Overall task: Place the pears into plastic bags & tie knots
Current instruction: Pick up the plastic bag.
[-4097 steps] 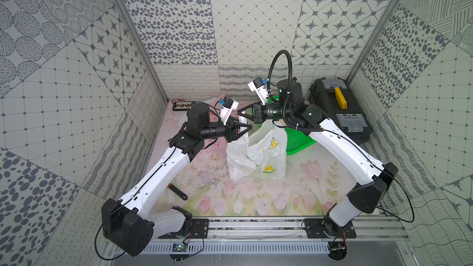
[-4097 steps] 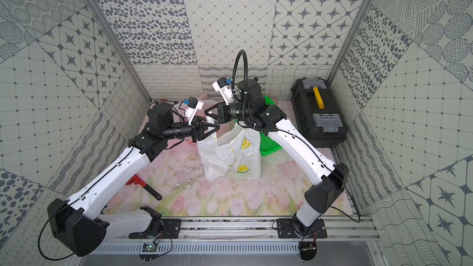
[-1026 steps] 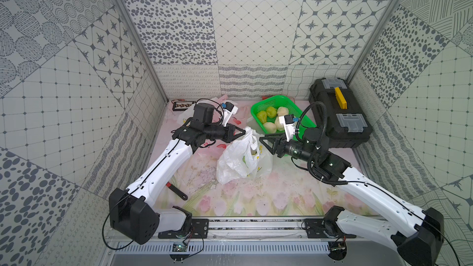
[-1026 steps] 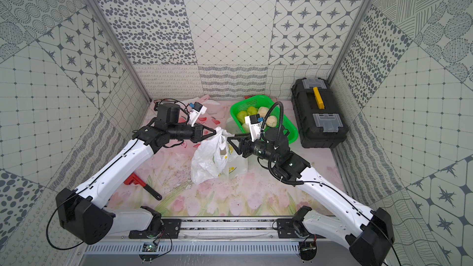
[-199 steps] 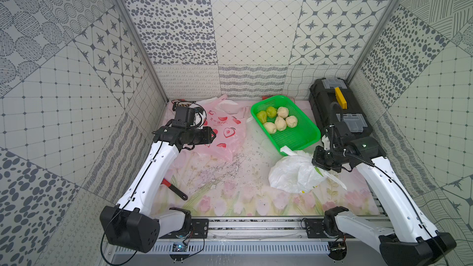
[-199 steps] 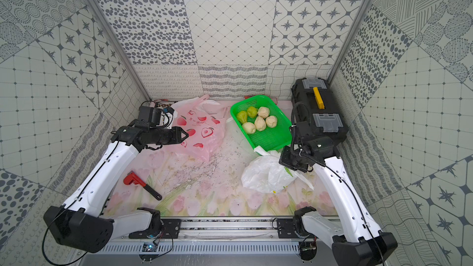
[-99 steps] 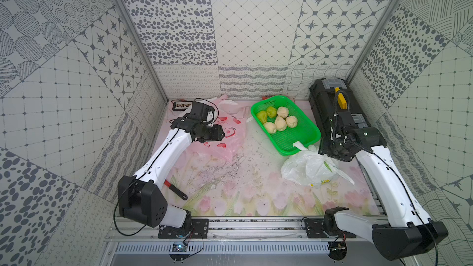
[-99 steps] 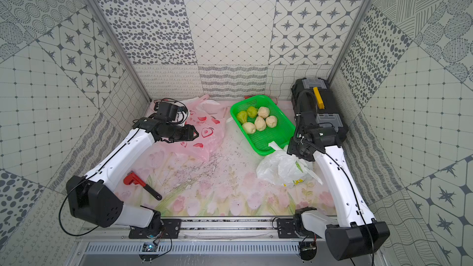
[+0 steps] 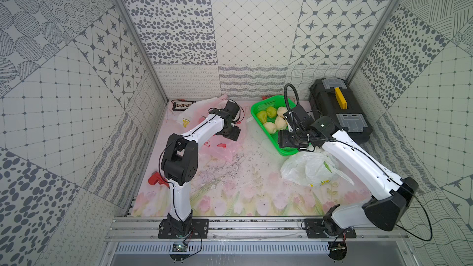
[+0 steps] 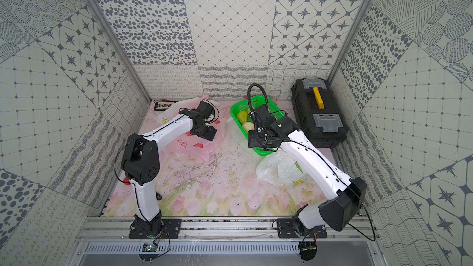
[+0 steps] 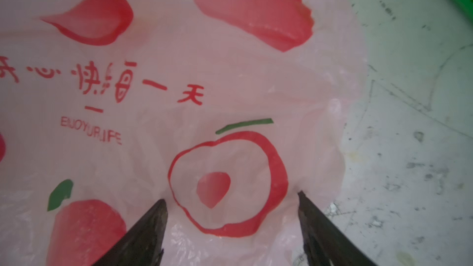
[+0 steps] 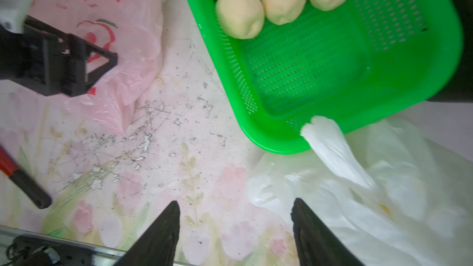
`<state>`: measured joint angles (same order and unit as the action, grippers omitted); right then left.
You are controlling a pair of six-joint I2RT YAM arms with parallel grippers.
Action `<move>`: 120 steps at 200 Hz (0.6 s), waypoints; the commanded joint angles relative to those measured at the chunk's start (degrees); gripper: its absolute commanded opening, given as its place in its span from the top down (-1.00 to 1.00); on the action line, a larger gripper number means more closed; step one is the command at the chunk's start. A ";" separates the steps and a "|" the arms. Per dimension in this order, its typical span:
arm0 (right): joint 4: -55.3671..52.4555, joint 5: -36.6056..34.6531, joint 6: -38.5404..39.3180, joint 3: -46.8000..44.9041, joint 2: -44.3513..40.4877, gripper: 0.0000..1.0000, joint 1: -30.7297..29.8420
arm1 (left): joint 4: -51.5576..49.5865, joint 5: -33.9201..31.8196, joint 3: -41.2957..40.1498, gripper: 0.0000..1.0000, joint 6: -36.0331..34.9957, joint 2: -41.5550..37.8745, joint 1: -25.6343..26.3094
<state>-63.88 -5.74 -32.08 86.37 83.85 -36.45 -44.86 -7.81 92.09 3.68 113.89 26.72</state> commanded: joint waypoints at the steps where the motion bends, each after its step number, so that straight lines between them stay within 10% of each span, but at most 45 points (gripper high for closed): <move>1: 13.16 9.40 -4.34 -1.58 2.82 -0.43 -0.30 | 1.16 -9.45 -0.91 -0.34 -6.12 4.29 0.45; 20: 18.63 12.51 -7.07 -2.72 5.16 -0.43 -0.34 | 2.34 -7.81 -2.68 0.55 -5.36 3.26 0.21; 40: 24.83 16.35 -10.54 -4.46 7.36 -0.44 -0.32 | 4.97 -4.20 -6.33 0.97 -3.01 -4.07 0.00; 120: 38.10 23.76 -19.93 2.23 16.38 -0.89 2.41 | 11.40 0.20 -21.04 1.00 3.64 -27.25 3.24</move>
<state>-32.45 14.26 -47.48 84.20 97.01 -34.65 -36.93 -9.26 74.61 3.75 91.98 28.14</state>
